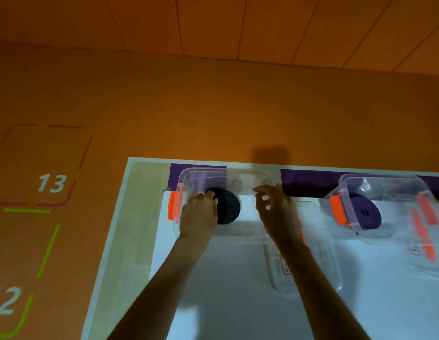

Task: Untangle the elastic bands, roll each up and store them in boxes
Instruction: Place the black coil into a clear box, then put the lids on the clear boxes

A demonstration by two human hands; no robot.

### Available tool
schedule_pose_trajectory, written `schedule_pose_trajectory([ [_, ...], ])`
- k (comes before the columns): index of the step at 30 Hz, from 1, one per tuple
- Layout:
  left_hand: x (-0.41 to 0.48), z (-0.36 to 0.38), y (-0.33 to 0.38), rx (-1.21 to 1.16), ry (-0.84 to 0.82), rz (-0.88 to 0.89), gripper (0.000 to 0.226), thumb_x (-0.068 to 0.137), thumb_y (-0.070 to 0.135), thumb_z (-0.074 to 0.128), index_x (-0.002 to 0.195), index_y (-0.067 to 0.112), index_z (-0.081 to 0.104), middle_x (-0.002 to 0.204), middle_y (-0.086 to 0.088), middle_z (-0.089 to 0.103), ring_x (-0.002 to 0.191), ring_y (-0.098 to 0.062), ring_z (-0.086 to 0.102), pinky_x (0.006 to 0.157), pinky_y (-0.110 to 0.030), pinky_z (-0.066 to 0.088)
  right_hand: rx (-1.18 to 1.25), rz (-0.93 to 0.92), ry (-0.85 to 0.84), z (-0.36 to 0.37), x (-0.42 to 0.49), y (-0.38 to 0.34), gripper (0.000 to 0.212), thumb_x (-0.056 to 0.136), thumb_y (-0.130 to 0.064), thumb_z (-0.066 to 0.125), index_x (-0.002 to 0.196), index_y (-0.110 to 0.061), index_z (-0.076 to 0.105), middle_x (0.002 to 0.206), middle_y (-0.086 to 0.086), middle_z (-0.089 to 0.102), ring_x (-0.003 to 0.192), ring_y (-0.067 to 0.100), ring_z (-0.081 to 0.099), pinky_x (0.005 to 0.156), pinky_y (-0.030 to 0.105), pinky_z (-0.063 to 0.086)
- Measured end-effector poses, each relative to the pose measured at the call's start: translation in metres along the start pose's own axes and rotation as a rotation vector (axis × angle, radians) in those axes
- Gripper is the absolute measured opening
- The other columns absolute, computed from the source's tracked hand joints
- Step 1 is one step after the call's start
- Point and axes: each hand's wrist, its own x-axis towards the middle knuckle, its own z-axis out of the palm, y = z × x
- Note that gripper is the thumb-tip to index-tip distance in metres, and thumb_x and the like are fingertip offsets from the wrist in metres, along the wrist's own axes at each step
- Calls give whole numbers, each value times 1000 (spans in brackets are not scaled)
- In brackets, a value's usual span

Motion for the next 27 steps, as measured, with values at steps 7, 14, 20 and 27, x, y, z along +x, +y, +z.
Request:
schedule_pose_trajectory([
  [7,-75,-1,-3,181,55,219,35,109,37,52,135,22,70,139,-6,69,130,-30,63,112,-45,45,-68,238,57,-58,-51,60,13,102,-17,65,111,-21,74,99,0,79,83,18,74,71,30,59],
  [14,-127,17,-4,178,263,240,56,97,45,42,129,15,77,137,-20,69,128,-43,66,106,-63,49,-182,559,-274,-26,-87,140,43,100,-42,65,135,-18,58,127,9,63,109,31,67,88,43,55],
  [20,-139,43,-9,119,187,135,61,105,48,29,156,25,52,165,-17,42,157,-39,32,125,-63,25,-309,562,-173,9,-100,165,31,106,-38,56,121,-12,64,109,11,70,88,27,68,70,33,45],
  [27,-137,72,-20,151,307,205,69,100,13,62,164,22,37,172,-18,25,163,-38,14,128,-63,22,-309,659,-208,-2,-108,164,22,90,-29,75,104,-14,68,93,4,70,76,21,60,69,31,44],
])
